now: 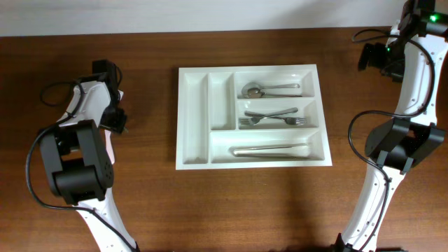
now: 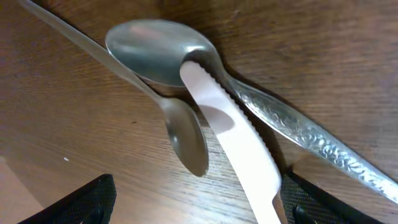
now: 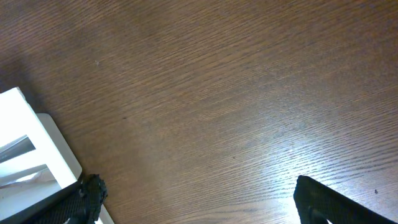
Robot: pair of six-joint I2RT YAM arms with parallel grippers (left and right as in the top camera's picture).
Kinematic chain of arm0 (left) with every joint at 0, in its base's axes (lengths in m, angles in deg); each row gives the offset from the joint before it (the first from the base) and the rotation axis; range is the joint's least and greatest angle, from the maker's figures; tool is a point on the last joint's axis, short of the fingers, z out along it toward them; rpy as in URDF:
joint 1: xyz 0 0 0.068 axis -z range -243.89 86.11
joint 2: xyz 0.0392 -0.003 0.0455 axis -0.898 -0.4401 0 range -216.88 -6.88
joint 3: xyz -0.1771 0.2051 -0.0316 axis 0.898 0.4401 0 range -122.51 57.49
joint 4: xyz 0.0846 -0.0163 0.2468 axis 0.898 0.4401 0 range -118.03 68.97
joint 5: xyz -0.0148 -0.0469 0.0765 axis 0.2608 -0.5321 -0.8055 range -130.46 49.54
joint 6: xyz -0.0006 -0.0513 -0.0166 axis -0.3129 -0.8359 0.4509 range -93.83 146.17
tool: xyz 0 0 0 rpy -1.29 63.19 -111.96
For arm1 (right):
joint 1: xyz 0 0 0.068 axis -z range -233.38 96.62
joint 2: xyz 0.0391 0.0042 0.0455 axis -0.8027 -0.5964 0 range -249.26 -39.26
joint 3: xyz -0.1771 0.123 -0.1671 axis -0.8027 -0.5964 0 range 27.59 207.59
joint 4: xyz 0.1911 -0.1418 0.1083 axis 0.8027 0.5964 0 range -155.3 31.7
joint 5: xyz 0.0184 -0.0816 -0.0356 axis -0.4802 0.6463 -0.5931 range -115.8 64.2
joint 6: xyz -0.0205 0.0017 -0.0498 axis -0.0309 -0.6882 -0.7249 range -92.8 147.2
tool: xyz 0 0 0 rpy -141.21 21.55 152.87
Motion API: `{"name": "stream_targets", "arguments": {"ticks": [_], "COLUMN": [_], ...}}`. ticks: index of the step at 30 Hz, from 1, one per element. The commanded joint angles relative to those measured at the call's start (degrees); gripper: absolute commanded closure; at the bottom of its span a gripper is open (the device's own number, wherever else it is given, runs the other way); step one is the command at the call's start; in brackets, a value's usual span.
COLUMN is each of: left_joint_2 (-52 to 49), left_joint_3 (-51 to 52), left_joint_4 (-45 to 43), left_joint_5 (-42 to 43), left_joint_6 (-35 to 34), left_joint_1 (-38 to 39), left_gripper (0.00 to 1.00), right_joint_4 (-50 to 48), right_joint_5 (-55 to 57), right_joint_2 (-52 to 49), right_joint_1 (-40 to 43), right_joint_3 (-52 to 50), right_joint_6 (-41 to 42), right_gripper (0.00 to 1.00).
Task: Pack container
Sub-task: 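Lower the left gripper over the spoon and pink knife to grasp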
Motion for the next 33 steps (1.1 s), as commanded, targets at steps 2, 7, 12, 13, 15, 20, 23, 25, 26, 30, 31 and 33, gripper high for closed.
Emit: {"name": "stream_targets", "arguments": {"ticks": [2, 7, 12, 13, 15, 20, 23, 25, 26, 30, 31, 33], "left_joint_2": [-0.5, -0.5, -0.5, -0.5, -0.5, -0.5, -0.5, -0.5, -0.5, -0.5, -0.5, -0.5], "left_joint_3": [0.2, 0.2, 0.2, 0.2, 0.2, 0.2, 0.2, 0.2, 0.2, 0.2, 0.2, 0.2], "left_joint_4": [-0.3, -0.3, 0.4, 1.5, 3.7, 7.4, 8.4, 8.0, 7.8, 7.7, 7.7, 7.7], "left_joint_5": [4.6, 6.1, 13.2, 15.5, 19.3, 23.5, 23.7, 23.6, 23.6, 23.6, 23.6, 23.6], "left_joint_6": [-1.7, -1.7, -8.2, -12.5, -19.8, -33.2, -39.2, -39.3, -39.3, -39.3, -39.3, -39.3], "left_joint_1": [-0.4, -0.4, -0.4, -0.4, -0.4, -0.4, -0.4, -0.5, -0.8, -2.4, -3.3, -5.3], "left_gripper": [0.13, 0.13, 0.13, 0.13, 0.16, 0.19, 0.19, 0.18, 0.18, 0.17, 0.14, 0.13], "right_joint_4": [0.1, 0.1, 0.1, 0.1, 0.1, 0.1, 0.1, 0.1, 0.1, 0.1, 0.1, 0.1], "right_joint_5": [-0.3, -0.3, -0.3, -0.3, -0.3, -0.3, -0.3, -0.3, -0.3, -0.3, -0.3, -0.3], "right_joint_2": [1.1, 1.1, 1.1, 1.1, 1.1, 1.1, 1.1, 1.1, 1.1, 1.1, 1.1, 1.1], "right_joint_1": [-0.2, -0.2, -0.2, -0.2, -0.2, -0.2, -0.2, -0.2, -0.2, -0.2, -0.2, -0.2], "right_joint_3": [0.9, 0.9, 0.9, 0.9, 0.9, 0.9, 0.9, 0.9, 0.9, 0.9, 0.9, 0.9], "right_joint_6": [-0.4, -0.4, -0.4, -0.4, -0.4, -0.4, -0.4, -0.4, -0.4, -0.4, -0.4, -0.4], "right_gripper": [0.01, 0.01, 0.01, 0.02, 0.01, 0.01, 0.01, 0.01, 0.01, 0.01, 0.01, 0.01]}}
